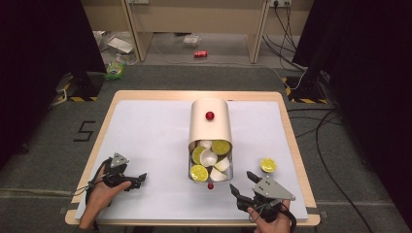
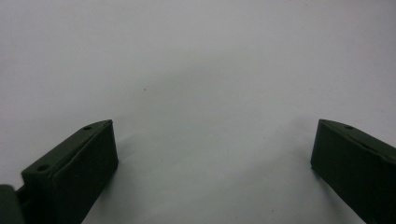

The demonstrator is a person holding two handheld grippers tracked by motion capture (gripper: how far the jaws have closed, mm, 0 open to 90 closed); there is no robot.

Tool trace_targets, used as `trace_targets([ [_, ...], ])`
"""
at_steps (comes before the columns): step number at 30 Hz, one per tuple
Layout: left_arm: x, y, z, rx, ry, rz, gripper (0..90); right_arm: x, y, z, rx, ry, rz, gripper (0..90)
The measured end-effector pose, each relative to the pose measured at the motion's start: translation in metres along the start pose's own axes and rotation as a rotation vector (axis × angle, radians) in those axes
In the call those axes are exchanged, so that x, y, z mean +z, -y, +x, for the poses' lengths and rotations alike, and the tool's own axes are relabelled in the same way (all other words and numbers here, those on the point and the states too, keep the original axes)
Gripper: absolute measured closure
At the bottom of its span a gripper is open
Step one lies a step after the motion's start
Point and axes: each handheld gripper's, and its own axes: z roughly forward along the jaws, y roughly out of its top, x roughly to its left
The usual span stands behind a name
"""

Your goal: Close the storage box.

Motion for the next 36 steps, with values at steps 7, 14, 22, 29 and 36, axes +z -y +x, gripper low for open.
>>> trace_targets([
  [7,0.000,0.000,0.000,-0.001,0.000,0.000,0.0,0.004,-0.003,0.002,-0.008,0.006,-0.002,32.8],
  [14,0.000,0.000,0.000,0.000,-0.001,0.000,0.0,0.007,-0.004,0.006,-0.021,0.009,0.001,31.9],
  [22,0.000,0.000,0.000,0.000,-0.001,0.000,0.0,0.008,-0.007,0.009,-0.027,0.024,-0.013,31.3],
  [29,0.000,0.000,0.000,0.000,-0.001,0.000,0.0,0.011,-0.012,0.009,-0.016,0.030,-0.031,29.7],
  [36,0.000,0.000,0.000,0.001,-0.001,0.001,0.0,0.014,-0.013,0.010,-0.022,0.031,-0.030,29.1],
])
